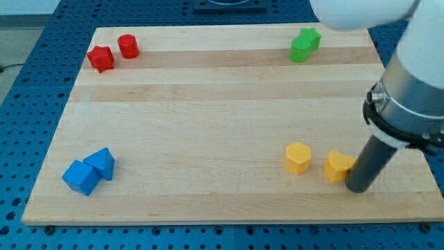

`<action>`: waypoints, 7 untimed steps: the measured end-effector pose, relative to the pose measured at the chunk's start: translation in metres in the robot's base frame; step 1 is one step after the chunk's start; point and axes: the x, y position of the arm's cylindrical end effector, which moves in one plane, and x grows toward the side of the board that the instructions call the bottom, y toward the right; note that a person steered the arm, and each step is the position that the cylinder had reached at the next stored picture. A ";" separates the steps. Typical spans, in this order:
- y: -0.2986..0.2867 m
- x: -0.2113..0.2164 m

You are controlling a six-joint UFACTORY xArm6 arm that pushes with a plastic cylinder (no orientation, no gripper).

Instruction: Push the blue blocks into the yellow blocks

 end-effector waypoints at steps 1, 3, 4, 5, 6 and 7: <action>-0.025 0.000; -0.052 0.046; -0.180 0.045; -0.295 0.045; -0.381 0.045; -0.436 0.028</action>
